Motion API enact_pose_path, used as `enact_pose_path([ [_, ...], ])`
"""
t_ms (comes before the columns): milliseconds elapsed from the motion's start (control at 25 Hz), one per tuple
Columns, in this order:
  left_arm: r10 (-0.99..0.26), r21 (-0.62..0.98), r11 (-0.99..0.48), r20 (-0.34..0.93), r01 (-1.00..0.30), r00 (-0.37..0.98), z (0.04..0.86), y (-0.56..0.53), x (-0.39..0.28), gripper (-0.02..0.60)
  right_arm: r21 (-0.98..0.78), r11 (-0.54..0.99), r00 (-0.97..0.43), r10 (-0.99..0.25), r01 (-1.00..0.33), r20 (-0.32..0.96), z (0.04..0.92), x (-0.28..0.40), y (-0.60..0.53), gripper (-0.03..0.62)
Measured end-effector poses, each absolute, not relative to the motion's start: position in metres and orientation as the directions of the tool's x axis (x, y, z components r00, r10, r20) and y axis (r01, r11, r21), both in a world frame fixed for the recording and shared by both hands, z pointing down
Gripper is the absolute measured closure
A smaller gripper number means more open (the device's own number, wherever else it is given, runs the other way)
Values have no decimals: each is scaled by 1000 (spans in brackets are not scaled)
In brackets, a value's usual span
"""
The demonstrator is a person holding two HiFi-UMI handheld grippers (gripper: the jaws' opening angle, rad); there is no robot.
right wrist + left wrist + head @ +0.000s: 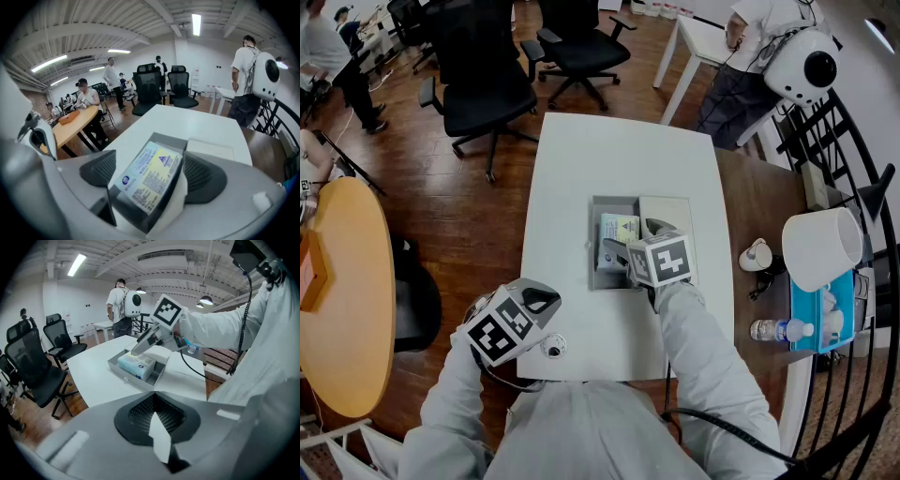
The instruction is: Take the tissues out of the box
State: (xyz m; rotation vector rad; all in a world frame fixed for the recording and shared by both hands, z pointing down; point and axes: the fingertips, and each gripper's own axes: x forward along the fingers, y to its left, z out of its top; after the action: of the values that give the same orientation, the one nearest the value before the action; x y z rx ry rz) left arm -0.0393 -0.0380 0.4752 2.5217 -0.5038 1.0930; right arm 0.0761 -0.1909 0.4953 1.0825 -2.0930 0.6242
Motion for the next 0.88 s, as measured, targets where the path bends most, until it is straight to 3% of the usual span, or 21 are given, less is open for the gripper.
enact_pose_path([
  [440,-148,188,-894,734,-408,663,479,-27,-45,565,-83,358,-239,-421,-930,875,549,79,-207,131],
  [880,-143,178,-901,739,-395,658,481,-25,-41,565,-164,304,-276,-373,-938,886,567,71,-203,139],
])
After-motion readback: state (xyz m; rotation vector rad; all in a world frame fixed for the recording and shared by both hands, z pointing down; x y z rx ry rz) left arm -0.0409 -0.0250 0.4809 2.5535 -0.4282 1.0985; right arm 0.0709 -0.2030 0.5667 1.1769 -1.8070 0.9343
